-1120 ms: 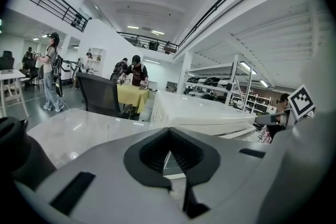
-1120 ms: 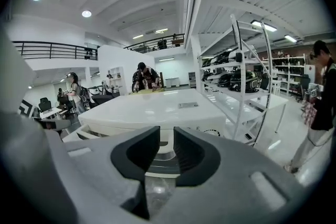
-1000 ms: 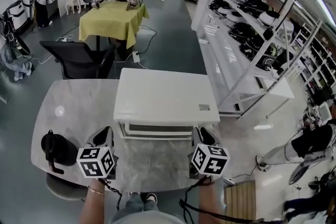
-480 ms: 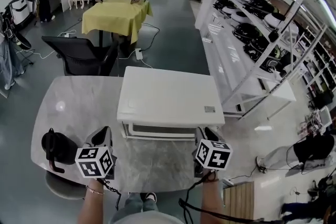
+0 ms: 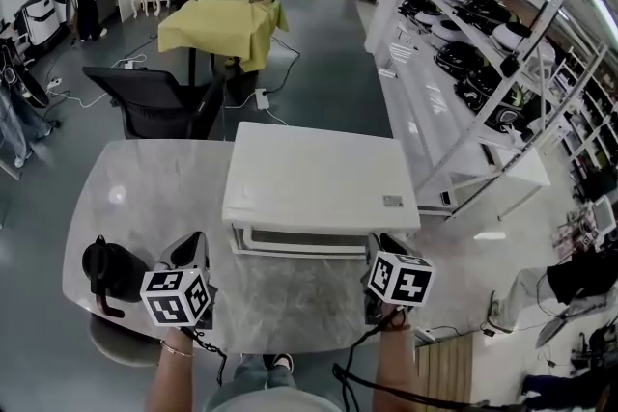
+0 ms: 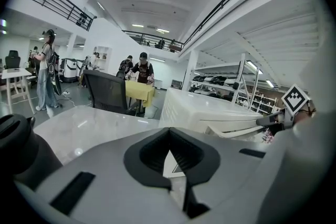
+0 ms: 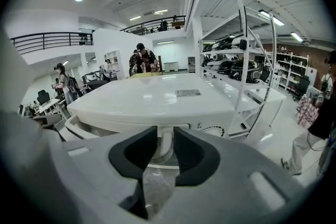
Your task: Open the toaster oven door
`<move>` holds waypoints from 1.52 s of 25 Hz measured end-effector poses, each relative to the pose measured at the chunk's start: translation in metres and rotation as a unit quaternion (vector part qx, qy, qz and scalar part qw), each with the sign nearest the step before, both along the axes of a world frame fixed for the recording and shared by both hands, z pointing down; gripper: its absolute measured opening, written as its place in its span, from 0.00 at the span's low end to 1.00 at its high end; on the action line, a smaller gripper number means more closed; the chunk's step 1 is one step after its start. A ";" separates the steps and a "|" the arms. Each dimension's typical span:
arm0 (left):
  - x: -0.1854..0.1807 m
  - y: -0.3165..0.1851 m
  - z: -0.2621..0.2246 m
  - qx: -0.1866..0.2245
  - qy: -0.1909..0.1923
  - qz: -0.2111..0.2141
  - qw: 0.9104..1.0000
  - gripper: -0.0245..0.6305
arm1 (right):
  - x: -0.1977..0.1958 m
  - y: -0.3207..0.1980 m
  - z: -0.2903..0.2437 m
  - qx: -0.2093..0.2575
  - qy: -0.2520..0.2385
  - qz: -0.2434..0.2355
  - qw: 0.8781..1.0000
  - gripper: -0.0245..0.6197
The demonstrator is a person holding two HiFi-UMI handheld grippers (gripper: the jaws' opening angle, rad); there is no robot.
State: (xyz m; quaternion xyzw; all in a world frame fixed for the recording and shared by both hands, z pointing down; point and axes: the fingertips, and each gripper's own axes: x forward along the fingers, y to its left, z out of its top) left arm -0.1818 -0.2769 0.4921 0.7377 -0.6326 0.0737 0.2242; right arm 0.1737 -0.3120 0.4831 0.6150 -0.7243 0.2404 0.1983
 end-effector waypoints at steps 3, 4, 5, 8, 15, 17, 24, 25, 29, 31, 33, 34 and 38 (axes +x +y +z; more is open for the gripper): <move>0.002 0.002 0.003 -0.002 0.003 0.002 1.000 0.04 | -0.001 0.000 0.001 -0.002 0.000 -0.001 1.000 0.19; 0.003 0.002 0.003 -0.002 0.004 0.003 1.000 0.04 | -0.001 0.000 0.001 -0.002 0.000 -0.001 1.000 0.19; 0.004 0.003 0.004 -0.003 0.005 0.004 1.000 0.04 | 0.000 0.000 0.001 -0.001 -0.001 0.000 1.000 0.19; 0.005 0.005 0.002 -0.003 0.005 0.004 1.000 0.04 | 0.000 0.000 -0.001 0.004 -0.004 0.003 1.000 0.18; 0.006 0.012 -0.001 -0.003 0.005 0.003 1.000 0.04 | 0.001 0.005 -0.003 0.005 0.004 0.001 1.000 0.18; 0.006 0.014 -0.001 -0.005 0.004 0.004 1.000 0.04 | 0.002 0.007 -0.003 0.005 0.007 0.000 1.000 0.18; 0.009 0.021 -0.001 -0.004 0.004 0.006 1.000 0.04 | 0.001 0.018 0.000 0.004 0.010 -0.004 1.000 0.18; 0.010 0.022 -0.001 -0.004 0.004 0.007 1.000 0.04 | 0.002 0.019 0.001 0.003 0.009 -0.004 1.000 0.18; 0.010 0.025 -0.005 -0.002 0.002 0.008 1.000 0.04 | 0.001 0.023 0.001 0.001 0.008 -0.005 1.000 0.18; 0.010 0.027 -0.004 -0.002 0.001 0.008 1.000 0.04 | 0.001 0.025 0.002 0.002 0.008 -0.004 1.000 0.18; 0.009 0.028 -0.003 -0.002 -0.001 0.007 1.000 0.04 | 0.000 0.028 0.005 0.002 0.007 -0.003 1.000 0.18; 0.009 0.029 -0.003 -0.002 -0.002 0.007 1.000 0.04 | 0.001 0.030 0.006 0.002 0.007 -0.004 1.000 0.18; 0.010 0.032 -0.009 0.000 -0.003 0.005 1.000 0.04 | 0.003 0.035 0.005 -0.005 0.005 -0.007 1.000 0.18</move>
